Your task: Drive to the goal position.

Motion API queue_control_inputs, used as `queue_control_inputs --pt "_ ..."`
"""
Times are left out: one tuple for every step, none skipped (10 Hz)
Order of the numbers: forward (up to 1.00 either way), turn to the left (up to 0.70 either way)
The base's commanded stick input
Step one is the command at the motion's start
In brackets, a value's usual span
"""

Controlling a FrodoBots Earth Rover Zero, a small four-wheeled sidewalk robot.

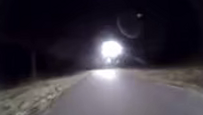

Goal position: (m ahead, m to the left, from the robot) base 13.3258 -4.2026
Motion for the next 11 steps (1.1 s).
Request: queue_control_inputs --pt "1.0 0.14" --pt "1.0 0.13" --pt "1.0 0.1" --pt "1.0 0.07" --pt "1.0 0.05" --pt "1.0 0.03" --pt "1.0 0.01" --pt "1.0 0.0" --pt "1.0 0.0" --pt "1.0 0.0" --pt "1.0 0.0"
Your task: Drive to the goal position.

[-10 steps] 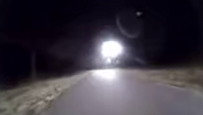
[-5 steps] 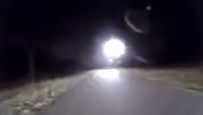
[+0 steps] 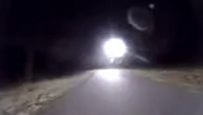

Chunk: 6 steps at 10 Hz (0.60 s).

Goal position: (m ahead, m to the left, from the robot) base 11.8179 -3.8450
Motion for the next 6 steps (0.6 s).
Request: queue_control_inputs --pt "1.0 0.0" --pt "1.0 0.0" --pt "1.0 0.0" --pt "1.0 0.0" --pt "1.0 -0.03" --pt "1.0 -0.07"
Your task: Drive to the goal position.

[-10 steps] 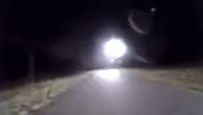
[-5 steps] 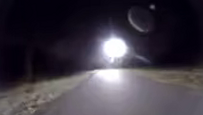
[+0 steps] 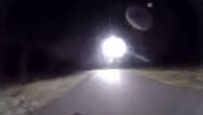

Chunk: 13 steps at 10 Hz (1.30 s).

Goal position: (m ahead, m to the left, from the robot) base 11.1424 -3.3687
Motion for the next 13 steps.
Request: queue_control_inputs --pt "1.0 -0.09" --pt "1.0 -0.09" --pt "1.0 -0.02" --pt "1.0 -0.01" --pt "1.0 0.0" --pt "1.0 0.0" --pt "1.0 0.0" --pt "1.0 0.0" --pt "1.0 0.0" --pt "1.0 0.0" --pt "1.0 0.0" --pt "1.0 0.0" --pt "1.0 0.06"
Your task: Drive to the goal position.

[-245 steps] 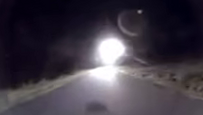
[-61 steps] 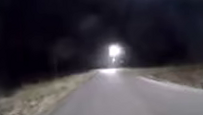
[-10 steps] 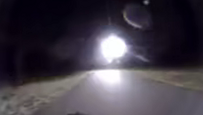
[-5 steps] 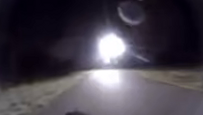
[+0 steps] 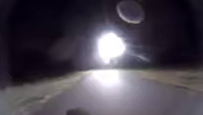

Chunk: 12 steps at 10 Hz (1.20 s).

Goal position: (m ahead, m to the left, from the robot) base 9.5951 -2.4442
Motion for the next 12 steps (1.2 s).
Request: queue_control_inputs --pt "1.0 0.11" --pt "1.0 0.08" --pt "1.0 0.06" --pt "1.0 0.05" --pt "1.0 0.04" --pt "1.0 0.04" --pt "1.0 0.04" --pt "1.0 0.04" --pt "1.0 0.04" --pt "1.0 0.05" --pt "1.0 0.08" --pt "1.0 0.1"
